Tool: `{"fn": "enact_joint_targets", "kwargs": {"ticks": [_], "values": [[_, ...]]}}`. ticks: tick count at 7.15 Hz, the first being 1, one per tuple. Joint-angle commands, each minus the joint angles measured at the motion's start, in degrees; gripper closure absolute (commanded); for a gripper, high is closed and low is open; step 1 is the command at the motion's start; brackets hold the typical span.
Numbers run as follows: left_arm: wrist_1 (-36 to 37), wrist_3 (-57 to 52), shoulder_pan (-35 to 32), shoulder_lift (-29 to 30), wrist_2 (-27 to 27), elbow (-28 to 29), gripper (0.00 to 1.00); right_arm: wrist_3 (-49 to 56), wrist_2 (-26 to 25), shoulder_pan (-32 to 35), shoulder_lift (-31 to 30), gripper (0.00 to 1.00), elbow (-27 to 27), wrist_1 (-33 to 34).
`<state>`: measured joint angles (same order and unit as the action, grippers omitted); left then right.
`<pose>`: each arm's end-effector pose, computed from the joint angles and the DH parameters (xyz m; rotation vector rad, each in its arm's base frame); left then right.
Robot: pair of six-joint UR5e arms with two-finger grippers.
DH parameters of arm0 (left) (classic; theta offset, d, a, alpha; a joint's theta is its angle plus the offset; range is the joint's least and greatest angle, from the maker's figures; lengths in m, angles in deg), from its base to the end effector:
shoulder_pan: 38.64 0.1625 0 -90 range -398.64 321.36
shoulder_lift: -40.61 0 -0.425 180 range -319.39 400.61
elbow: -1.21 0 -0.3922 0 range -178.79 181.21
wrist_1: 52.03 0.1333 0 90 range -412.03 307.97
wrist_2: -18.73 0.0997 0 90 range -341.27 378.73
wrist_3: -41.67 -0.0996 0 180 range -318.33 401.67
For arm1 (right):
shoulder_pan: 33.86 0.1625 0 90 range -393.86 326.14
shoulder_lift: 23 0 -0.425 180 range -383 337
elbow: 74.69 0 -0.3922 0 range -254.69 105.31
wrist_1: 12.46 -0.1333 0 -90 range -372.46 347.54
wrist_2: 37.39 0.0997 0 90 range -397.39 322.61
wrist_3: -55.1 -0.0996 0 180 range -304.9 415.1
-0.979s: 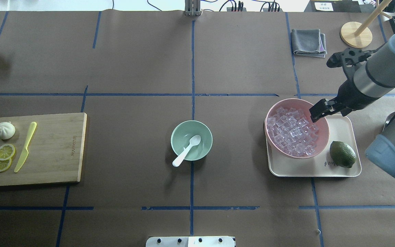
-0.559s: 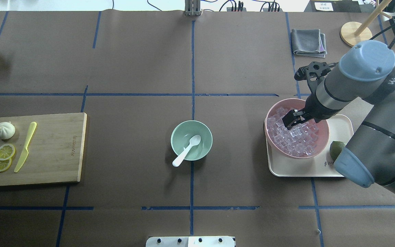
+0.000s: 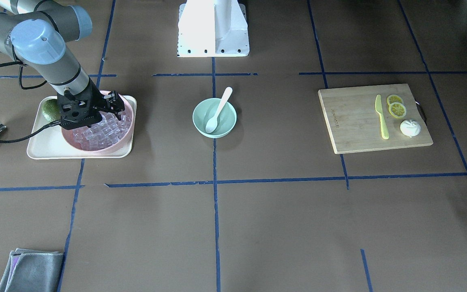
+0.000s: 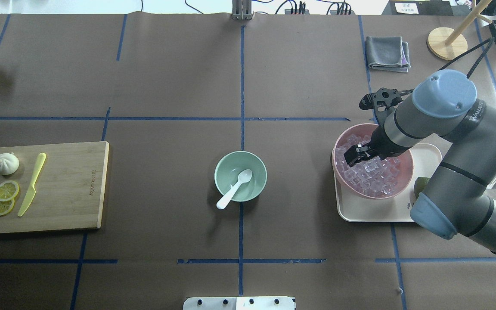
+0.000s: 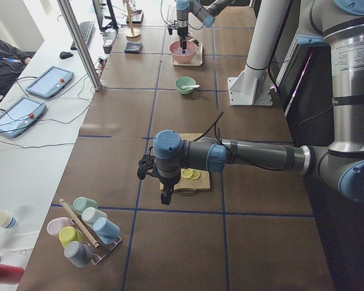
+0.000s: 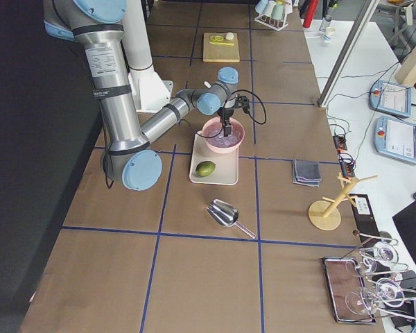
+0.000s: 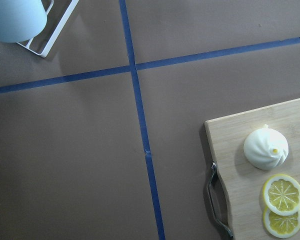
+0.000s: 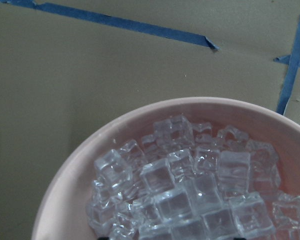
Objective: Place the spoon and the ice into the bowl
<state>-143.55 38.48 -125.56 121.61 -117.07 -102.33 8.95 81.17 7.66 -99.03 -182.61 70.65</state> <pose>-0.0387 -0.4337 0.6097 0.1009 0.7992 0.1457 -0.3686 -0.4407 0.3735 0.0970 -0.8124 -0.2070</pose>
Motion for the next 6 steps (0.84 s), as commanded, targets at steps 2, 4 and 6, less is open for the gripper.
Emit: {"fn": "enact_joint_targets", "kwargs": {"ticks": [2, 4, 6], "values": [[-0.1, -0.1, 0.0, -0.1, 0.0, 0.0, 0.00, 0.2, 0.1, 0.0, -1.0, 0.46, 0.1, 0.0], [-0.1, -0.1, 0.0, -0.1, 0.0, 0.0, 0.00, 0.2, 0.2, 0.0, -1.1, 0.62, 0.0, 0.2], [-0.1, 0.0, 0.0, -0.1, 0.0, -0.1, 0.00, 0.1, 0.3, 0.1, -1.1, 0.81, -0.3, 0.3]]}}
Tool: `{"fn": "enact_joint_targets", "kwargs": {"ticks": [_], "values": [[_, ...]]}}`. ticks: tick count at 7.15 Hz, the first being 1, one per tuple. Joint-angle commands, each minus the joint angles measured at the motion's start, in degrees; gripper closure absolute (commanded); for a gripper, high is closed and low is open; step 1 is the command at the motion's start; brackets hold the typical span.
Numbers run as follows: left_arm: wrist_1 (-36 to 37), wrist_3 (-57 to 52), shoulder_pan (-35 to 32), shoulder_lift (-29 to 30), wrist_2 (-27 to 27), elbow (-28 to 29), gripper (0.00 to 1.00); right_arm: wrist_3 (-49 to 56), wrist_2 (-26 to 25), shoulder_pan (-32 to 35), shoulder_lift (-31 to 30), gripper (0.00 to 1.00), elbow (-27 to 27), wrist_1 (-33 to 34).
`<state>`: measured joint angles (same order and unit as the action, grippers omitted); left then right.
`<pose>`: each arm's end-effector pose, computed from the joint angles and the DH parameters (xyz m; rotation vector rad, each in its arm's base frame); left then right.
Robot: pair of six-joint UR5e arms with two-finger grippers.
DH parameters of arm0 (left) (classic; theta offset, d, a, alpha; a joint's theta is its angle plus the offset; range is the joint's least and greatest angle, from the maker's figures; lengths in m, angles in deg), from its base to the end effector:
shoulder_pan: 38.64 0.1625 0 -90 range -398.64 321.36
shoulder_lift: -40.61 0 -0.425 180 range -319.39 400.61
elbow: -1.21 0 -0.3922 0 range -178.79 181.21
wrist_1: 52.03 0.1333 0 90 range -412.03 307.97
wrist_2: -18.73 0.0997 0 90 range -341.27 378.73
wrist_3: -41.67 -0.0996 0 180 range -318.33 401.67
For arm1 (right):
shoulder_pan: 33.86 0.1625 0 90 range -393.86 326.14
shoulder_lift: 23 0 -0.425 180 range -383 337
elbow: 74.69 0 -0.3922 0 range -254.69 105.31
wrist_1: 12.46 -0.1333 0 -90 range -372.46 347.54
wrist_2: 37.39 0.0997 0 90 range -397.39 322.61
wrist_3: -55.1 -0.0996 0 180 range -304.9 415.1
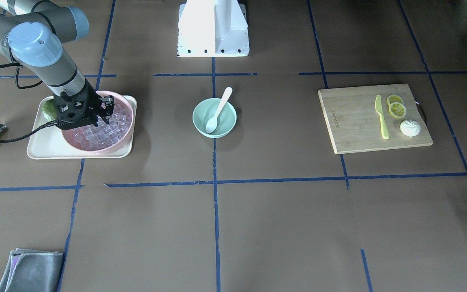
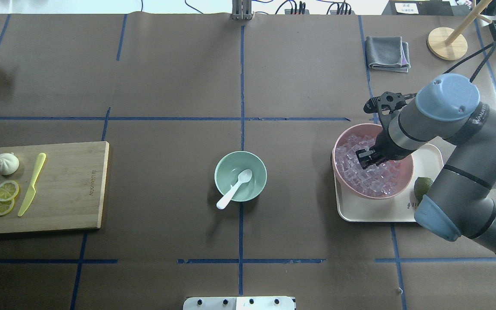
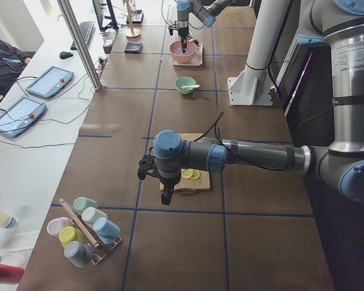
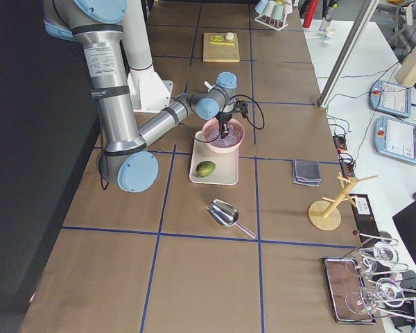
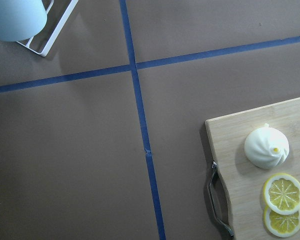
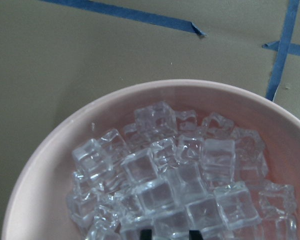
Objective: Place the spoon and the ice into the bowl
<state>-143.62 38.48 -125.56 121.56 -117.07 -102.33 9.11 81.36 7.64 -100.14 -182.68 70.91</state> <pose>-0.0387 -0.4333 0.6100 0.1013 0.7992 0.1459 -0.3655 -0.4374 0.3844 0.0795 -0.7989 -0.2055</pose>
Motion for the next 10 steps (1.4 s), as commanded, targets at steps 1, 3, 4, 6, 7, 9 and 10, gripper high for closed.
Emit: {"fn": "enact_joint_targets", "kwargs": {"ticks": [1, 3, 4, 6, 7, 9, 10], "values": [[0.0, 0.0, 0.0, 0.0, 0.0, -0.2, 0.00, -0.1, 0.3, 0.1, 0.1, 0.93, -0.8, 0.2], [0.0, 0.0, 0.0, -0.1, 0.0, -0.3, 0.00, -0.3, 0.6, -0.2, 1.2, 0.99, -2.4, 3.4], [0.0, 0.0, 0.0, -0.3, 0.0, -0.3, 0.00, -7.6, 0.4, -0.2, 4.7, 0.99, -3.2, 8.5], [0.1, 0.0, -0.1, -0.3, -0.1, -0.5, 0.00, -27.1, -0.1, -2.0, 10.6, 1.00, -2.8, 9.6], [0.1, 0.0, 0.0, -0.3, -0.1, -0.4, 0.00, -36.2, -2.8, -4.8, 13.4, 1.00, -2.1, 9.7], [0.3, 0.0, 0.0, 0.3, -0.4, 0.0, 0.00, -45.6, -10.6, -11.1, 21.0, 0.99, 3.5, 9.7], [0.4, 0.0, 0.0, 0.3, -0.8, -0.4, 0.00, -47.9, -13.4, -13.1, 23.6, 0.98, 6.3, 9.7]]}}
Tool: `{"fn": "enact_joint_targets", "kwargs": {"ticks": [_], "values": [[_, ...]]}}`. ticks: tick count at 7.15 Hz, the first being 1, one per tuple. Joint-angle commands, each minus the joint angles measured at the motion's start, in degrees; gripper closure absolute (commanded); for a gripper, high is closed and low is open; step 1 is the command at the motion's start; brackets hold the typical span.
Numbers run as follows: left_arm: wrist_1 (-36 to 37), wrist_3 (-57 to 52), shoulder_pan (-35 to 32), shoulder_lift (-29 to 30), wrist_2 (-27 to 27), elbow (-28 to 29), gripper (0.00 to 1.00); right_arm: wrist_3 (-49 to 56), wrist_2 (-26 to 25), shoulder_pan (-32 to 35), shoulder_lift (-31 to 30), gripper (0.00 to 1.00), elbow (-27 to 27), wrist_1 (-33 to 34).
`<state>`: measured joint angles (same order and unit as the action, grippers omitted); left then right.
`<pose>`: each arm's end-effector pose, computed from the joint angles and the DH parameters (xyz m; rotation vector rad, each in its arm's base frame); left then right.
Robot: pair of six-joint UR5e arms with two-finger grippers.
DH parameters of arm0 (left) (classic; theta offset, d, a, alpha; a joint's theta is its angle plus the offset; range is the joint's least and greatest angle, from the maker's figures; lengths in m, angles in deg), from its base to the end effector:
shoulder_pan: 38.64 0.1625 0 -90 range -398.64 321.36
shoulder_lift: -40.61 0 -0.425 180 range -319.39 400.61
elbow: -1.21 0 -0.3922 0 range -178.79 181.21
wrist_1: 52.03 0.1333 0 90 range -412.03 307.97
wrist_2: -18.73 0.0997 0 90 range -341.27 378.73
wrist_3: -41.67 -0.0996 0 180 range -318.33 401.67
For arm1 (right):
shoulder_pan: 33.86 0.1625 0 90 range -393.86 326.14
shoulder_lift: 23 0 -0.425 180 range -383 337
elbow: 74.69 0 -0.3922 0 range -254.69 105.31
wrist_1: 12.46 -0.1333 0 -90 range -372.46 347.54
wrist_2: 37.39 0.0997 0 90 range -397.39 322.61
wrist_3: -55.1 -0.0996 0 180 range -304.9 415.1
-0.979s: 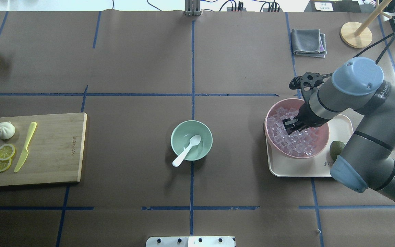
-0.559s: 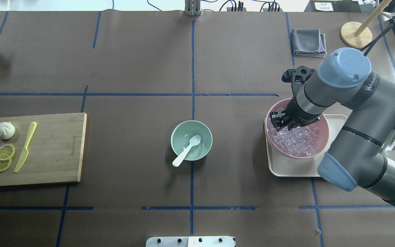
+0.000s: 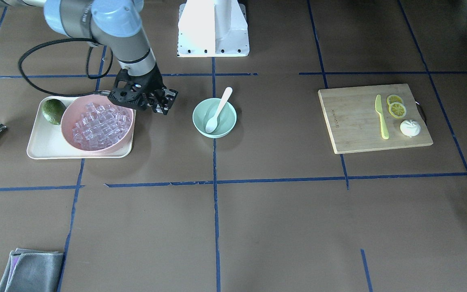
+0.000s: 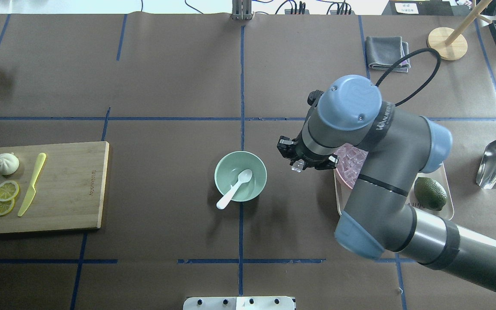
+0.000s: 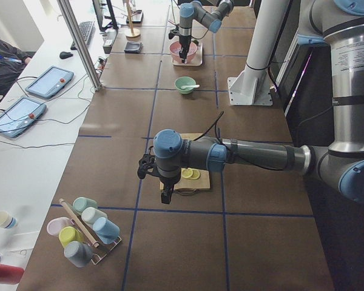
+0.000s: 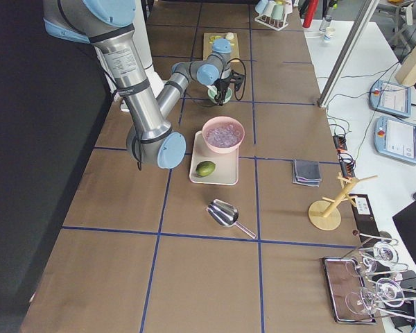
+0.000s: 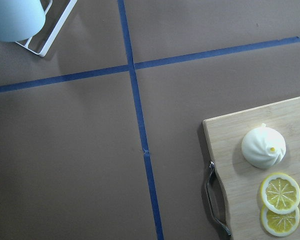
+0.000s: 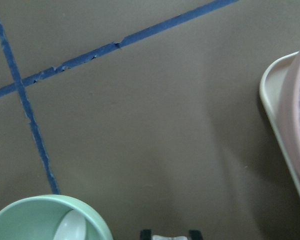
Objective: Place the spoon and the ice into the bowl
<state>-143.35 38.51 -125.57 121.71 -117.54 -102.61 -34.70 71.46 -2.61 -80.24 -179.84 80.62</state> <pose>-0.0381 -0.4343 0.6064 0.1036 0.8074 0.1466 -0.4862 -0.4133 0.2254 -0.0907 -0.8356 0.3813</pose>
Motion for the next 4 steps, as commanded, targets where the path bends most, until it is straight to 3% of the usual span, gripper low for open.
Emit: {"fn": "enact_joint_targets", "kwargs": {"ticks": [1, 3, 4], "values": [[0.3, 0.0, 0.0, -0.1, -0.3, -0.4, 0.00, -7.4, -4.9, -4.1, 7.9, 0.97, 7.6, -0.2], [0.2, -0.1, 0.0, -0.1, -0.3, 0.0, 0.00, -11.4, -6.0, -5.2, 14.5, 0.96, 15.0, -0.3], [0.3, 0.0, 0.0, 0.0, -0.3, 0.3, 0.00, -11.5, -9.8, -6.6, 14.5, 0.96, 15.9, -0.4]]}}
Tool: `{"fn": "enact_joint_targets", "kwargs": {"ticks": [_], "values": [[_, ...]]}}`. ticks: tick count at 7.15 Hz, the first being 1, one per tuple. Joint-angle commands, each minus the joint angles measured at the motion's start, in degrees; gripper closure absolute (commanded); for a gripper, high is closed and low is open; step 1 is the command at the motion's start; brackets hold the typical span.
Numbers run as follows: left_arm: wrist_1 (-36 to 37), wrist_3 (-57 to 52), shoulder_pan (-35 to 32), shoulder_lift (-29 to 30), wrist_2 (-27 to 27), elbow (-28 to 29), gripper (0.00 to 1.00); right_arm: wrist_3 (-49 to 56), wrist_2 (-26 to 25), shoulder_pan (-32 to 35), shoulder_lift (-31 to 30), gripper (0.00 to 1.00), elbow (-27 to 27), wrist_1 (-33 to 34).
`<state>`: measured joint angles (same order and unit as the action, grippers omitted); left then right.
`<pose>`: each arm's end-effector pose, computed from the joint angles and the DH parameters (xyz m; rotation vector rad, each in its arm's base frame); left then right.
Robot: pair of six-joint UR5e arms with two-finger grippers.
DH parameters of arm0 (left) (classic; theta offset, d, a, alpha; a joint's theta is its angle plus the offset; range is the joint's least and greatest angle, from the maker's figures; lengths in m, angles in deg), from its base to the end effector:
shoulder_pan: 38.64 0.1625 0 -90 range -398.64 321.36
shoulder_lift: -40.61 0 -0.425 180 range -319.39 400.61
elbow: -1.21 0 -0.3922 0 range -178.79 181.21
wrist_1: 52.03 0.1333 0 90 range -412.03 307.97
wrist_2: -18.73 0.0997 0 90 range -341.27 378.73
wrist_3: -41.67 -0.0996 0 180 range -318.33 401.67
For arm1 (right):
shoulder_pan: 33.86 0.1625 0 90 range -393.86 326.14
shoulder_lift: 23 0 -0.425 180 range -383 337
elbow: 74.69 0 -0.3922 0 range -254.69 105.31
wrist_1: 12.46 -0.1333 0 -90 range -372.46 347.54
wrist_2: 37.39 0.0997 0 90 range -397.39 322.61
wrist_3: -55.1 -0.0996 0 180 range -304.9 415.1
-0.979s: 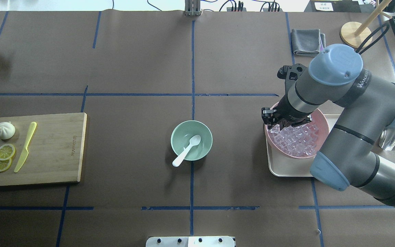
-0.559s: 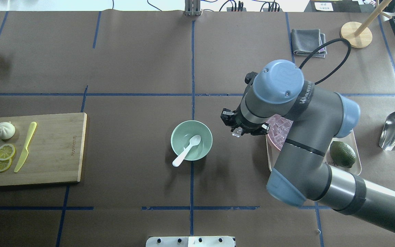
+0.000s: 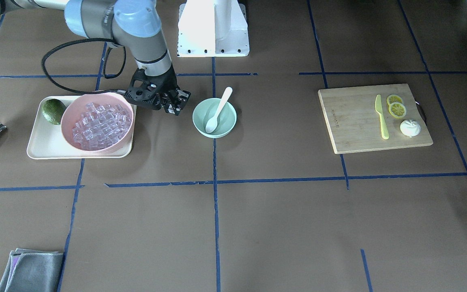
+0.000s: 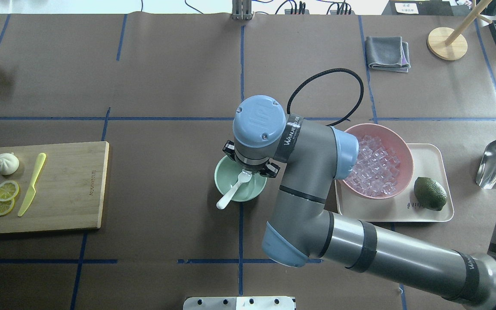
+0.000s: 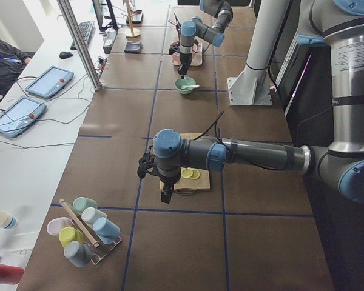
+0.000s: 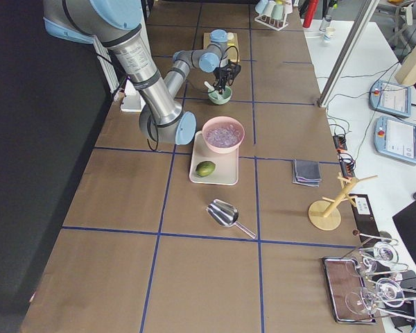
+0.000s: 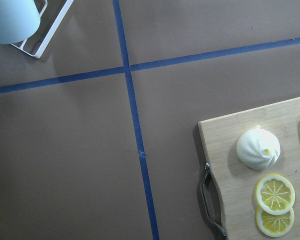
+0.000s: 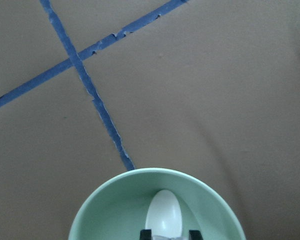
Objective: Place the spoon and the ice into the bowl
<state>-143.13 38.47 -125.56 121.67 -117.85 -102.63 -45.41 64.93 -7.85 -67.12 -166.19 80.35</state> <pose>-0.0377 -0.4337 0.6065 0.0998 0.8128 0.1460 -0.5889 -0.4120 0.1691 -0.0989 -0.8046 0.5190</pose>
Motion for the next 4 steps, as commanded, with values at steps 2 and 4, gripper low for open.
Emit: {"fn": "enact_joint_targets", "kwargs": {"ticks": [2, 4], "values": [[0.0, -0.1, 0.0, -0.2, 0.0, 0.3, 0.00, -0.7, -4.3, -2.2, 1.0, 0.96, 2.4, -0.1], [0.0, -0.1, 0.0, -0.2, 0.0, 0.3, 0.00, -0.2, -4.9, -2.5, 0.8, 0.50, 2.5, -0.1]]}}
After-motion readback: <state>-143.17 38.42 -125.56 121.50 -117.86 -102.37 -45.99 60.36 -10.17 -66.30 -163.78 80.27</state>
